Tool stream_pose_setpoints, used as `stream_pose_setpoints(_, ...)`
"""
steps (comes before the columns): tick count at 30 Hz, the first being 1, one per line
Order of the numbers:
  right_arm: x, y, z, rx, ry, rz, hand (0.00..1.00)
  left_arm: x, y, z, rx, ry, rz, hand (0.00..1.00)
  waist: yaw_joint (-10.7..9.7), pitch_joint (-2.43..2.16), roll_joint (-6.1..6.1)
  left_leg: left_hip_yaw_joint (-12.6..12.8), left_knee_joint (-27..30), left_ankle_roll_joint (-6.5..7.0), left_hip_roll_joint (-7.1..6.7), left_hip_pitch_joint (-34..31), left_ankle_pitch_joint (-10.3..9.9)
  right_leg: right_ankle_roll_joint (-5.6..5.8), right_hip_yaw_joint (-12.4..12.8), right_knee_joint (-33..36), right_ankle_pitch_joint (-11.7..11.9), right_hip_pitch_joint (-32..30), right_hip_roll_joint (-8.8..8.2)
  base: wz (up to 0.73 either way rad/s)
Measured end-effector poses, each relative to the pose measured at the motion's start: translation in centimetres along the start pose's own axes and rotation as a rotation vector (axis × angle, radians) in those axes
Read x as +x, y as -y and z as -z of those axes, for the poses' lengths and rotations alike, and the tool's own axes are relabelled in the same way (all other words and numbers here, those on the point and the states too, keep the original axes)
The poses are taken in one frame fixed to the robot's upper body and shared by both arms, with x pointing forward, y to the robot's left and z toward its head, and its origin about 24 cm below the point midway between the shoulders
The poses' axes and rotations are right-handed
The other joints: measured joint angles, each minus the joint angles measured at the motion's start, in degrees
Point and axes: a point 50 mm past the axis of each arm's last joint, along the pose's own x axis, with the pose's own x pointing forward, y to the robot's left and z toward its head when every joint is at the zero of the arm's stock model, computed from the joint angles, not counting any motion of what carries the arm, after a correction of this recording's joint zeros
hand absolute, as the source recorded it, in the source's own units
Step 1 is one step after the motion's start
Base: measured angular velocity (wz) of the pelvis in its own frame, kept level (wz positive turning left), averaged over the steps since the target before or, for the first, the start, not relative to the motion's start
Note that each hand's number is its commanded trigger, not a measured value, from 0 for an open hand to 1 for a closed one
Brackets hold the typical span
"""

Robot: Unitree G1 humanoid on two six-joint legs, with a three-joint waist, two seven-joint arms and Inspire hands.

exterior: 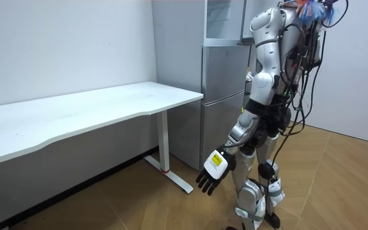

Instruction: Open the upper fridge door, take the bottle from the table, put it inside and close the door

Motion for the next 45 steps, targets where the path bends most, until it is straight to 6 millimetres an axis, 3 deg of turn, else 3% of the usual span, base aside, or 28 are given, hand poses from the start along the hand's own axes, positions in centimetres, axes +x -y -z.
stream_pose_setpoints(4,0.3,-2.6,-3.8,0.168,0.106,-0.039,0.00,0.0,0.1,-0.1,0.013,0.002,0.002,0.00,-0.12,0.01,-0.30,-0.06,0.02,0.00,0.00,0.07,0.00,-0.01,0.10,-0.04,0.01,0.10,0.02,0.01)
stream_pose_setpoints(5,0.7,-3.3,-4.9,0.213,0.150,-0.054,0.00,0.1,0.0,-0.2,0.019,0.006,0.000,0.00,0.02,0.13,-0.71,-0.14,0.07,0.00,0.00,0.22,0.00,-0.01,0.05,-0.17,0.01,0.38,0.02,0.05)
stream_pose_setpoints(6,0.8,-3.8,-5.6,0.235,0.184,-0.069,0.00,0.1,0.0,-0.3,0.020,0.008,-0.002,0.00,0.29,0.59,-1.14,-0.23,0.09,0.00,0.00,0.64,0.00,0.00,-0.08,-0.37,0.00,0.98,0.02,0.06)
stream_pose_setpoints(9,0.9,-4.0,-6.3,0.255,0.216,-0.089,0.00,0.2,-0.1,-0.4,0.023,0.011,-0.003,0.00,0.77,0.49,-2.23,-1.04,0.40,0.01,0.02,0.44,-0.06,0.04,-0.96,-1.14,0.07,1.75,0.03,0.15)
stream_pose_setpoints(12,0.8,-4.1,-6.7,0.264,0.239,-0.118,0.00,0.1,0.2,-0.4,0.040,0.009,0.009,0.00,1.05,0.38,-2.35,-1.24,0.63,0.09,0.02,-0.01,-0.35,0.11,-1.16,-1.16,0.20,1.70,0.03,0.06)
stream_pose_setpoints(15,0.8,-4.2,-6.7,0.269,0.240,-0.123,0.00,0.2,0.1,-0.5,0.041,0.012,0.002,0.00,1.04,0.32,-1.54,-1.41,0.65,0.13,0.01,-0.10,-0.39,0.13,-1.29,-1.11,0.38,1.79,0.04,0.00)
stream_pose_setpoints(18,0.8,-4.2,-6.8,0.271,0.241,-0.126,0.00,0.2,0.1,-0.6,0.041,0.014,0.000,0.00,0.95,-0.05,-0.61,-1.57,0.66,0.13,0.02,-0.01,-0.39,0.12,-1.56,-1.10,0.38,1.97,0.03,0.01)
stream_pose_setpoints(23,0.8,-4.4,-6.8,0.267,0.238,-0.140,0.00,0.2,0.1,-0.4,0.042,0.007,-0.001,0.00,0.96,-0.09,0.46,-1.58,0.65,0.11,0.02,0.38,-0.37,0.09,-1.58,-1.00,0.34,2.20,0.00,0.00)
stream_pose_setpoints(33,0.8,-4.8,-6.9,0.278,0.222,-0.205,0.00,0.2,0.1,-0.4,0.079,0.002,0.001,0.00,1.36,0.23,-0.77,-1.75,0.62,0.11,0.02,0.87,-0.38,0.07,-1.51,-1.04,0.05,2.58,-0.01,0.00)
stream_pose_setpoints(45,-1.7,-7.3,-6.5,0.254,0.178,-0.468,0.00,0.4,0.2,-0.5,0.110,-0.027,0.035,0.00,3.10,0.06,-0.41,-1.76,0.57,0.08,0.02,0.92,-0.37,0.04,-1.57,-1.05,0.08,2.81,0.07,0.00)
